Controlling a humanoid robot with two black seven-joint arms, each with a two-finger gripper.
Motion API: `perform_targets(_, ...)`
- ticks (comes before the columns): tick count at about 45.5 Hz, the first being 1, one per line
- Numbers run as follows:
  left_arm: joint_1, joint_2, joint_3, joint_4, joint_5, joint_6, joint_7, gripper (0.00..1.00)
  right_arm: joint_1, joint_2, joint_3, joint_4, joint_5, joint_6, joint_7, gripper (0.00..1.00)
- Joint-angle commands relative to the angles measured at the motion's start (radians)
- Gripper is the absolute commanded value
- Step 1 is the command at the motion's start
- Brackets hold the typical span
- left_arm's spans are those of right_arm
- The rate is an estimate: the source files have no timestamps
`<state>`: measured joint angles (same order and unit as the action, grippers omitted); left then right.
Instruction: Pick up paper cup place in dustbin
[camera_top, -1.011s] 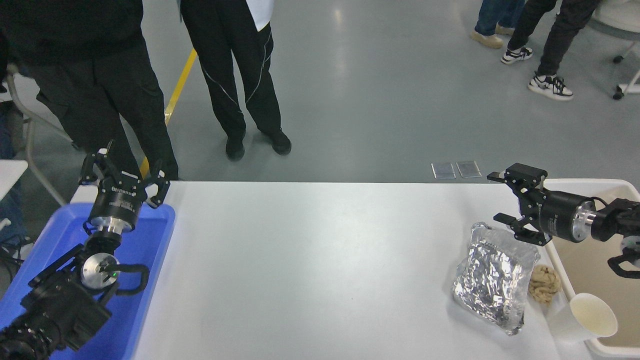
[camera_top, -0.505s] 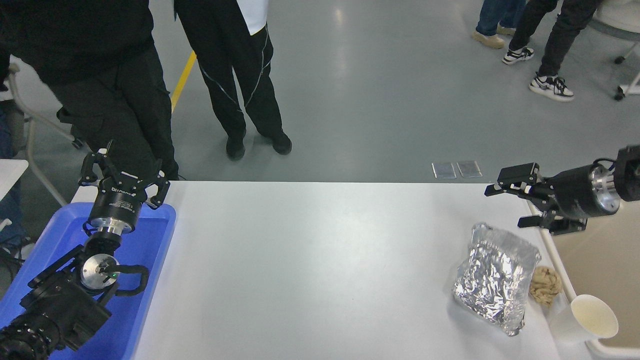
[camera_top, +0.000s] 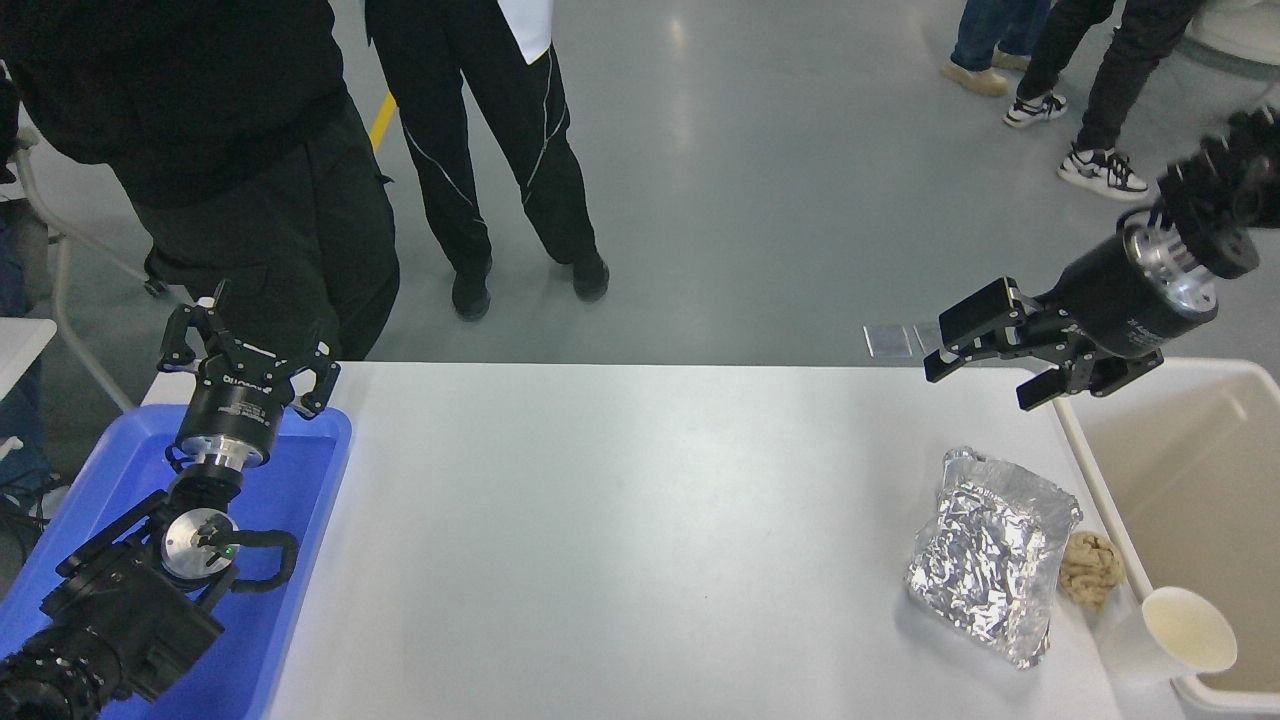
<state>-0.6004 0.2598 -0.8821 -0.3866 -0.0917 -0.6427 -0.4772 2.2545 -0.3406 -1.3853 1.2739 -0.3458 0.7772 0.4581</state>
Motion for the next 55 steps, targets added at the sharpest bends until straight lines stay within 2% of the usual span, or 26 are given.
perform_targets(1, -0.001, 0.001, -0.001, 0.000, 0.000, 0.000, 0.000, 0.98, 0.157, 0.035, -0.083, 0.076, -0.016, 0.008, -0.007, 1.00)
perform_targets(8, -0.001, 0.001, -0.001, 0.000, 0.001, 0.000, 0.000, 0.98, 0.243, -0.006, -0.086, 0.113, 0.010, 0.008, -0.006, 1.00)
perform_targets(17, -0.001, 0.001, -0.001, -0.002, 0.001, 0.000, 0.000, 0.98, 0.266, -0.035, -0.100, 0.108, 0.151, 0.008, -0.006, 1.00)
perform_targets(38, -0.001, 0.001, -0.001, 0.000, 0.001, 0.000, 0.002, 0.98, 0.255, -0.028, -0.156, 0.113, 0.159, 0.008, -0.018, 1.00)
perform_targets(41, -0.001, 0.001, -0.001, 0.000, 0.001, 0.000, 0.000, 0.98, 0.252, -0.021, -0.156, 0.111, 0.157, 0.008, -0.073, 1.00)
perform_targets(43, -0.001, 0.001, -0.001, 0.000, 0.001, 0.000, 0.000, 0.98, 0.252, -0.017, -0.156, 0.111, 0.157, 0.008, -0.143, 1.00)
perform_targets(46, -0.001, 0.001, -0.001, 0.000, 0.001, 0.000, 0.002, 0.98, 0.250, -0.015, -0.152, 0.113, 0.159, 0.008, -0.274, 1.00)
perform_targets(49, -0.001, 0.001, -0.001, 0.000, 0.001, 0.000, 0.000, 0.98, 0.244, -0.015, -0.152, 0.111, 0.156, 0.008, -0.361, 1.00)
perform_targets(51, -0.001, 0.001, -0.001, 0.000, 0.001, 0.000, 0.000, 0.98, 0.243, -0.020, -0.152, 0.108, 0.156, 0.008, -0.378, 1.00)
perform_targets(55, -0.001, 0.001, -0.001, 0.000, 0.000, 0.000, 0.000, 0.98, 0.244, -0.024, -0.152, 0.108, 0.156, 0.008, -0.380, 1.00)
